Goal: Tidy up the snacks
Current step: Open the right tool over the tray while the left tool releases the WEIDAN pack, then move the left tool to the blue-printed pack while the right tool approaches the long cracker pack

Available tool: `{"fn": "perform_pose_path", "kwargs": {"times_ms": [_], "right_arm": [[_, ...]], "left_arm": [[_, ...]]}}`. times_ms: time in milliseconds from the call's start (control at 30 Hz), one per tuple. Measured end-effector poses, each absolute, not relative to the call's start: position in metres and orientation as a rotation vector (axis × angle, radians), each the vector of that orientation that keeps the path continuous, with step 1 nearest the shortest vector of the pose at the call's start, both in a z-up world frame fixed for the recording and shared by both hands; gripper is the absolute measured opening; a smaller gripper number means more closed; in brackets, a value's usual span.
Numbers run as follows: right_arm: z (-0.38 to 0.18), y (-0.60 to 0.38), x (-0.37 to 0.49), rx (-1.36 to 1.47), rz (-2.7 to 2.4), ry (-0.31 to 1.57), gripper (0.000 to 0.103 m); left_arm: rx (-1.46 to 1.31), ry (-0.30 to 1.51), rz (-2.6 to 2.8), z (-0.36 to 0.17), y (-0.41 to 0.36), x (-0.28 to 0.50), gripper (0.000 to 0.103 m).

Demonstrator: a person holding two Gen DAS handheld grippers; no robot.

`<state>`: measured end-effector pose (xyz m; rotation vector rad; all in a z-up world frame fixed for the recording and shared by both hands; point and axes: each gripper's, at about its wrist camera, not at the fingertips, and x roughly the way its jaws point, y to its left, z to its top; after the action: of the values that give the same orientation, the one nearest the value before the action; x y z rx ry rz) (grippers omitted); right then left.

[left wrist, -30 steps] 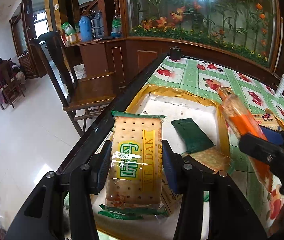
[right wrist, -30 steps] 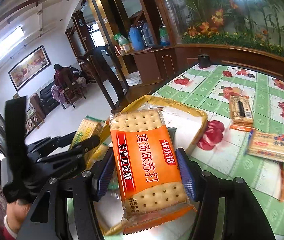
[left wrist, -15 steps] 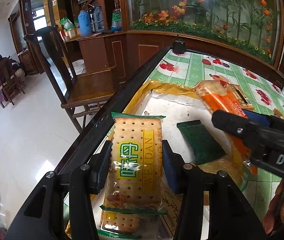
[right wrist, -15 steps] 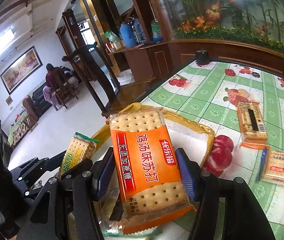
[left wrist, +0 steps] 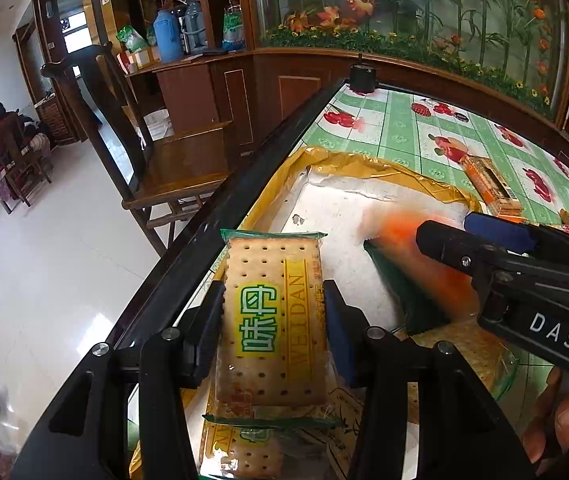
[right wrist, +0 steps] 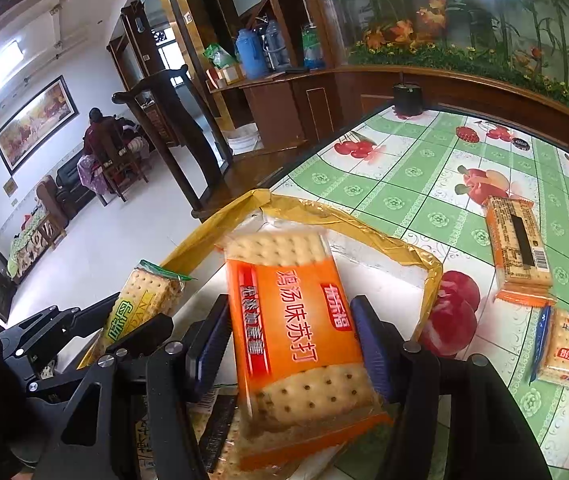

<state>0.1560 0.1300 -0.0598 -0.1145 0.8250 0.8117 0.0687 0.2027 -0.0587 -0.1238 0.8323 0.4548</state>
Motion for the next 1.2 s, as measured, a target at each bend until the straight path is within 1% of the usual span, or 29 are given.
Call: {"fn": "perform_pose_path", "kwargs": {"times_ms": [167, 267, 333, 400, 633, 833, 900, 1200], "right_arm": [[-0.06, 0.13, 0.159, -0.12, 0.806, 0.827, 0.059], [-0.057, 0.128, 0.157, -0.116, 0.811, 0.825, 0.06], [-0.056, 0.124, 0.156, -0.114, 0.809, 0.823, 0.06], [-0.053, 0.118, 0.155, -0.103, 0.805, 0.821, 0.06], [-0.044, 0.079, 0.14, -0.064, 0.77, 0.812, 0.06], [-0.042, 0.01, 0.126, -0.001, 0.686, 0.811, 0.062], [-0.044, -0.016, 0.125, 0.019, 0.646, 0.814, 0.064], [-0.048, -0.115, 0.115, 0.125, 0.508, 0.815, 0.065]], "left_arm": [[-0.15, 0.848, 0.454, -0.059, 0.207, 0.069, 0.046], [-0.166, 0.844, 0.445, -0.056, 0.207, 0.068, 0.051], [-0.157, 0.841, 0.454, -0.054, 0.205, 0.068, 0.072], [-0.144, 0.831, 0.463, -0.052, 0.202, 0.067, 0.08], [-0.155, 0.866, 0.47, -0.054, 0.194, 0.068, 0.081], [-0.171, 0.819, 0.417, -0.038, 0.171, 0.063, 0.081], [-0.168, 0.801, 0.382, -0.03, 0.156, 0.064, 0.081], [-0.074, 0.797, 0.263, -0.018, 0.085, 0.073, 0.081]]}}
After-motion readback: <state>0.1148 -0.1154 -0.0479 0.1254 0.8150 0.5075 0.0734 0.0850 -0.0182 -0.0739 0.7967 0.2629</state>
